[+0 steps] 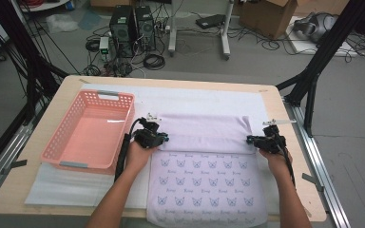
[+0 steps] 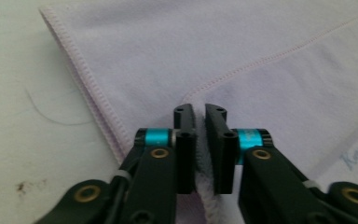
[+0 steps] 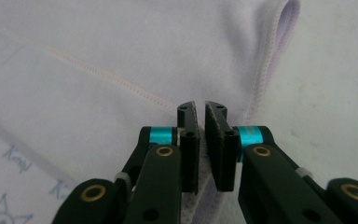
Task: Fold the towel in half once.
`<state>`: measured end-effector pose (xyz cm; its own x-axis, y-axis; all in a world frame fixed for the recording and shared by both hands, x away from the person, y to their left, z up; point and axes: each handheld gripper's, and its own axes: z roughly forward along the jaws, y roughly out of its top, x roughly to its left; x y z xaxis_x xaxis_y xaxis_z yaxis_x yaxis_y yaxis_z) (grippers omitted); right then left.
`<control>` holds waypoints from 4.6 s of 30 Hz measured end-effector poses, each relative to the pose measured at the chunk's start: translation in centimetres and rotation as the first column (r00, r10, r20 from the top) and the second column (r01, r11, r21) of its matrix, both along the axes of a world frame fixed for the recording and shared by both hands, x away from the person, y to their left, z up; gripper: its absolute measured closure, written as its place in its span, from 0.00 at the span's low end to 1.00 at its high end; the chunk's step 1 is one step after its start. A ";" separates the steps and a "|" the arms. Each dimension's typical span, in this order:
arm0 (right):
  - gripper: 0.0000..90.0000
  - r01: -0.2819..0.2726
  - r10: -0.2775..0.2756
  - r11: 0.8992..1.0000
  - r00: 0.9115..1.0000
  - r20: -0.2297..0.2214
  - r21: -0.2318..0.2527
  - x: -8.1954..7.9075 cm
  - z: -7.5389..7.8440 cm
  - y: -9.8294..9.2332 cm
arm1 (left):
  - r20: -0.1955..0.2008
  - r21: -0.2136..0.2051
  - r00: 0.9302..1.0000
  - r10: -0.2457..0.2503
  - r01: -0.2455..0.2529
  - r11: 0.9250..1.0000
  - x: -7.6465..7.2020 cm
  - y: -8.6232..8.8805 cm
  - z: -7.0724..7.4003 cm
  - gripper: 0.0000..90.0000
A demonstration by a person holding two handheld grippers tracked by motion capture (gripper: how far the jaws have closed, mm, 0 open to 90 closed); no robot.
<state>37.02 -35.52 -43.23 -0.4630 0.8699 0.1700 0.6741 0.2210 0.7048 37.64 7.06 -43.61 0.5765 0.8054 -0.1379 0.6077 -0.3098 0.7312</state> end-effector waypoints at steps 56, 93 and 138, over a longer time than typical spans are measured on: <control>0.95 -0.171 0.168 0.985 0.976 0.140 0.011 -19.8 -0.9 -1.0 | 0.180 -0.164 0.970 -0.162 0.192 0.968 -17.7 3.8 -0.8 0.94; 0.69 0.051 -0.040 0.997 0.979 0.199 -0.050 -19.7 -0.6 -2.9 | 0.235 -0.118 0.969 -0.076 0.106 0.987 -14.3 4.9 0.5 0.48; 0.95 0.147 -0.141 0.989 0.967 0.214 -0.013 -2.9 1.1 0.4 | 0.208 -0.093 0.964 0.163 -0.147 0.985 1.3 1.1 2.3 0.96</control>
